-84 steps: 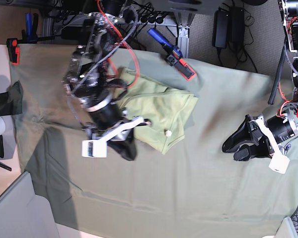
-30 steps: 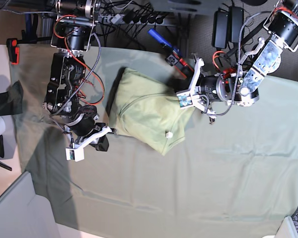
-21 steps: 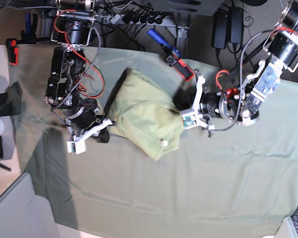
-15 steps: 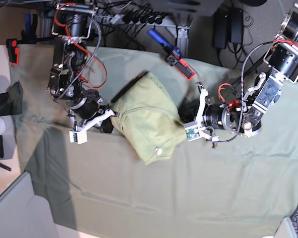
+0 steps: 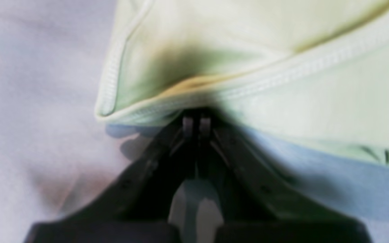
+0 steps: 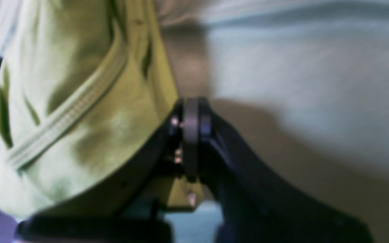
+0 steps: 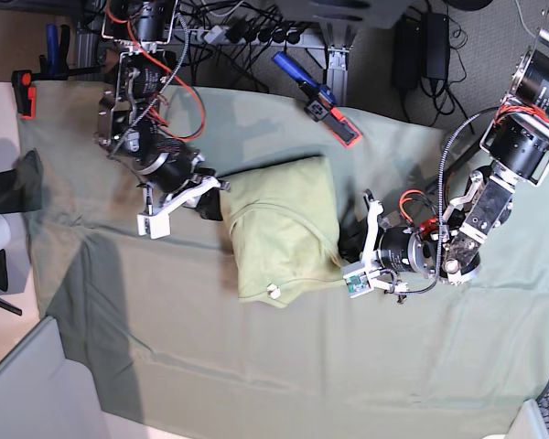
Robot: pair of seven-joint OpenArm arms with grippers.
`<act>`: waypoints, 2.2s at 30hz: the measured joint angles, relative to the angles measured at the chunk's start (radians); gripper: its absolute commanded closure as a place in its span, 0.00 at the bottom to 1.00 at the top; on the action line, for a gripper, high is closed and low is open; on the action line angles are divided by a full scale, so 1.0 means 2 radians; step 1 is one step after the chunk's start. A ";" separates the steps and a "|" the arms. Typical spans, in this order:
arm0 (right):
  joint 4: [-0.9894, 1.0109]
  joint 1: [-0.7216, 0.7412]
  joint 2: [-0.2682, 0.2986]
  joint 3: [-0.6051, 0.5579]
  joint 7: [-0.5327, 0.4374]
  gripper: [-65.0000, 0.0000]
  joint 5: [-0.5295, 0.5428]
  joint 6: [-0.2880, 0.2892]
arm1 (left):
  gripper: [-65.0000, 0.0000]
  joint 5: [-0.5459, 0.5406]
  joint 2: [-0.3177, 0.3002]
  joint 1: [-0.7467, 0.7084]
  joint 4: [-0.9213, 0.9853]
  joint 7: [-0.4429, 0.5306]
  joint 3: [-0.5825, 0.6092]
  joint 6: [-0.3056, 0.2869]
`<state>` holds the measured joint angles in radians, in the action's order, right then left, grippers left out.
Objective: Fold the T-shirt properly
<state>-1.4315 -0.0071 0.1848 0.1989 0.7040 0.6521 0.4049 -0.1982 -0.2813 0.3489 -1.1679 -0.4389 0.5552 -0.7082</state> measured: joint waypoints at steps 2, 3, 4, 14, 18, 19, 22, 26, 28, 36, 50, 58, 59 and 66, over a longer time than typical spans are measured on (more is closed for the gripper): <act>-0.005 -0.006 -0.008 0.000 0.002 1.00 0.003 0.000 | 1.00 0.000 0.005 0.008 0.013 0.002 0.000 0.000; -0.008 -0.009 -0.012 0.001 0.002 1.00 0.003 0.001 | 1.00 0.001 0.008 0.010 0.016 0.001 -0.001 0.002; -0.011 -0.012 -0.018 0.001 0.003 1.00 0.003 0.001 | 1.00 0.002 0.009 0.013 0.018 0.001 0.000 0.009; -0.031 -0.018 -0.047 0.001 0.023 1.00 0.001 0.002 | 1.00 0.003 0.020 0.021 0.023 -0.009 -0.002 0.025; -0.031 -0.018 -0.047 0.014 0.025 1.00 0.002 0.002 | 1.00 -0.025 0.023 0.019 0.025 -0.038 -0.050 0.027; -0.031 -0.018 -0.047 0.019 0.025 1.00 0.002 0.002 | 1.00 -0.036 0.023 0.018 0.024 -0.045 -0.069 0.024; -0.031 -0.019 -0.047 0.040 0.027 1.00 0.001 0.002 | 1.00 -0.089 0.020 0.017 0.007 -0.080 -0.127 0.012; -0.045 -0.019 -0.044 0.066 0.033 1.00 -0.001 0.015 | 1.00 -0.150 0.010 -0.012 -0.054 -0.110 -0.172 0.011; -0.064 -0.019 -0.040 0.077 0.040 1.00 0.000 0.019 | 1.00 -0.166 -0.004 -0.044 -0.107 -0.123 -0.176 0.010; -0.136 -0.019 0.006 0.105 0.103 1.00 0.028 0.022 | 1.00 -0.254 -0.067 -0.175 -0.304 -0.182 -0.236 0.008; -0.226 -0.167 0.026 0.149 0.107 1.00 0.046 0.026 | 1.00 -0.320 -0.102 -0.389 -0.426 -0.239 -0.406 0.009; -0.253 -0.267 0.025 0.149 0.104 1.00 0.048 0.026 | 1.00 -0.350 -0.102 -0.510 -0.435 -0.256 -0.488 0.009; -0.256 -0.280 0.026 0.149 0.105 1.00 0.050 0.026 | 1.00 -0.360 -0.102 -0.526 -0.436 -0.262 -0.496 0.008; -0.260 -0.352 0.025 0.149 0.103 1.00 0.063 0.026 | 1.00 -0.339 -0.103 -0.635 -0.437 -0.262 -0.517 0.009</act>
<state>-1.9507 -0.7101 0.2356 0.4969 0.9096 0.7788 0.4572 -0.8757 -0.4873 -0.9211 -2.0418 -0.9638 -0.4778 -0.6910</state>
